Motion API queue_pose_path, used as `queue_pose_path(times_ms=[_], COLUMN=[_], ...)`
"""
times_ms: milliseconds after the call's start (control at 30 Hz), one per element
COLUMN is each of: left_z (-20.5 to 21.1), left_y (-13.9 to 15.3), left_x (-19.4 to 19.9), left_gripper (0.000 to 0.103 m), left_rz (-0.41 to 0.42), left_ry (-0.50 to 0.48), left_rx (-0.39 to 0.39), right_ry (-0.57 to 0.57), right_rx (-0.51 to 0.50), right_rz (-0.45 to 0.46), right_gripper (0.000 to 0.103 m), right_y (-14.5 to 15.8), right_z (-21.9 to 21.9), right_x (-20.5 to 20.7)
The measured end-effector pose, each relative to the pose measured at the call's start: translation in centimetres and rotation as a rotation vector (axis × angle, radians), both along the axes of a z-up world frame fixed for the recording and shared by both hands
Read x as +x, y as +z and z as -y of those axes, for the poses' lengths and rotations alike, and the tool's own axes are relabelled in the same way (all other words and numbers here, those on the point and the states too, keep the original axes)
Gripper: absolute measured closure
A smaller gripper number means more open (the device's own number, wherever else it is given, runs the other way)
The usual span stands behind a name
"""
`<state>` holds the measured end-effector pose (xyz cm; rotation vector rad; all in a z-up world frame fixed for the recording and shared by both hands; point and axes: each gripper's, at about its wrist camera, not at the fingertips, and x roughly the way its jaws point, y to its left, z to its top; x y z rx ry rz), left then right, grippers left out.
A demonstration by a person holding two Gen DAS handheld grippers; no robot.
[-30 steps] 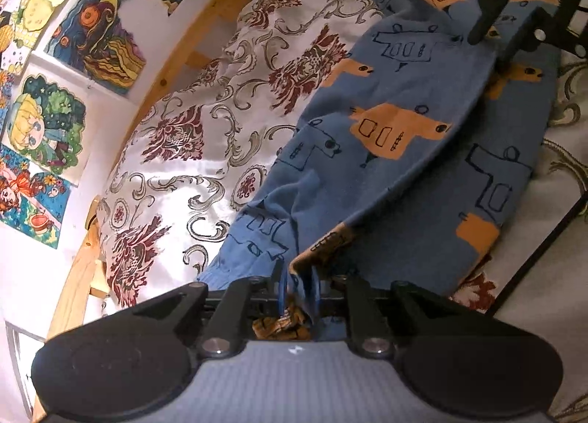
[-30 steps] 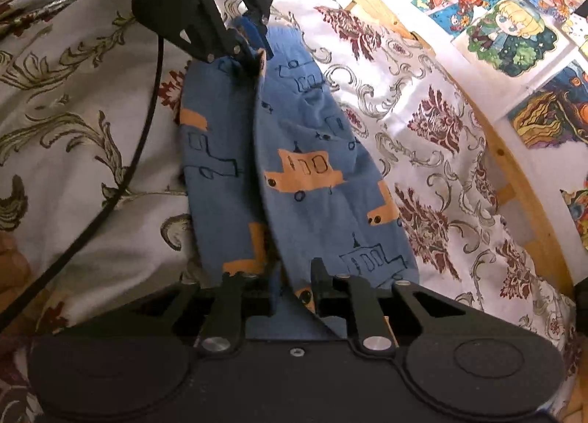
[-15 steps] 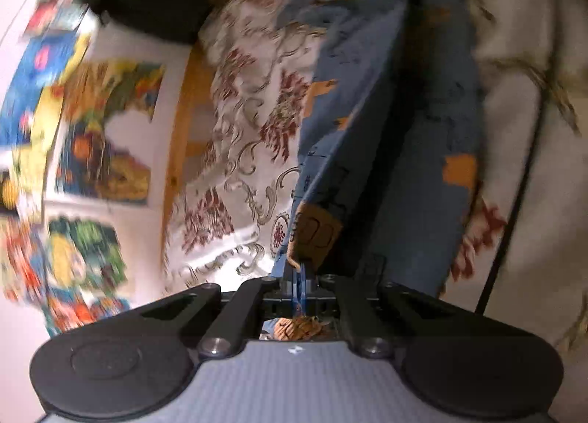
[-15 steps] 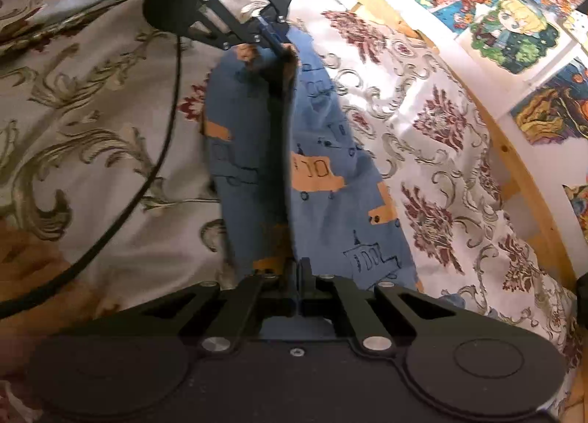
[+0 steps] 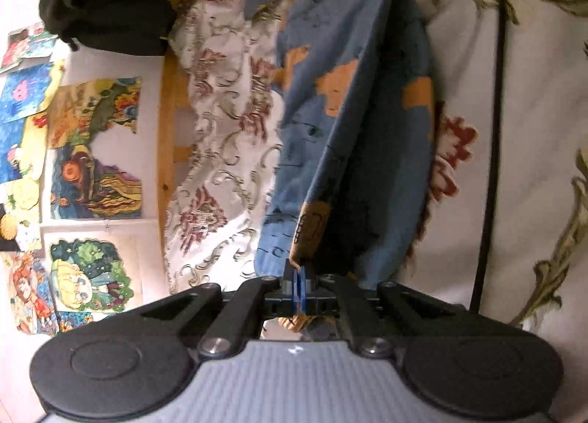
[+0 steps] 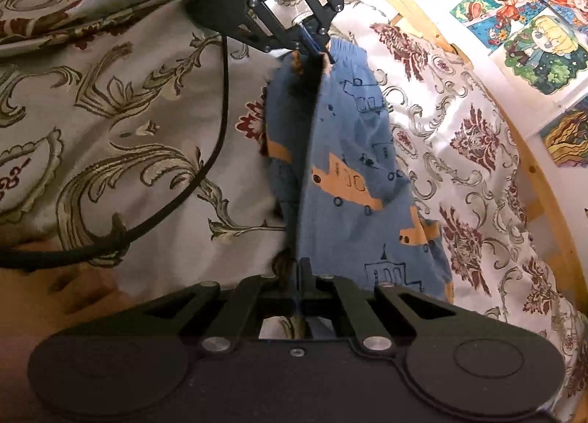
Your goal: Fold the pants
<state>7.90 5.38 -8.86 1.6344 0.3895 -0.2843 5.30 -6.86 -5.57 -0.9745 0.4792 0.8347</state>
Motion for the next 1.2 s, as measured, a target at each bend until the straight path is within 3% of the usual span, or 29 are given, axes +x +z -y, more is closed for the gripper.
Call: queue_pose_path(times_ms=[133,267,500,733,800,867,900,967,1067,1200], left_z=[0.0,0.0,0.5,0.7,0.8,1.1,1.2,1.6,2.8,6.0], left_y=[-1.0,-0.8,-0.1,-0.5,-0.2,1.2,1.9,3.6,6.0,7.4], left_x=[-0.1,-0.2,-0.3,-0.6,-0.5,0.0,0.2,0.4,0.2,0.2], left_gripper=[0.101,0.100,0.100,0.100,0.098,0.093,0.089,0.065,0.047,0.044], left_rz=[-0.041,-0.065,-0.085,-0.117,-0.139,-0.184,-0.203,-0.233,-0.272,-0.311], left_ry=[0.011,0.037,0.087,0.098,0.122,0.197,0.233,0.308,0.362,0.352], left_rx=[0.021,-0.011,-0.057,-0.054,-0.079,-0.186,-0.240,-0.372,-0.575,-0.744], right_ry=[0.001,-0.005,-0.011,0.005,-0.003,-0.023,-0.045,-0.101,-0.263,-0.543], right_rx=[-0.017,-0.009,-0.047,-0.098,-0.089,-0.058,-0.030,0.026,0.092,0.181], right_rz=[0.000,0.001,0.127,0.094,0.080,0.046,0.018,-0.029,-0.065,-0.134], right_gripper=[0.103,0.103,0.103,0.103,0.092,0.066,0.058,0.030,0.015,0.006], right_y=[-0.8,-0.7,-0.2,-1.7,-1.2,-0.1,0.8,2.6,5.2,6.8], right_z=[-0.1,0.0,0.3,0.5,0.6,1.2,1.8,3.5,7.1,13.9], right_x=[0.0,0.1,-0.4,-0.1,0.1,0.5,0.8,1.4,2.3,4.2])
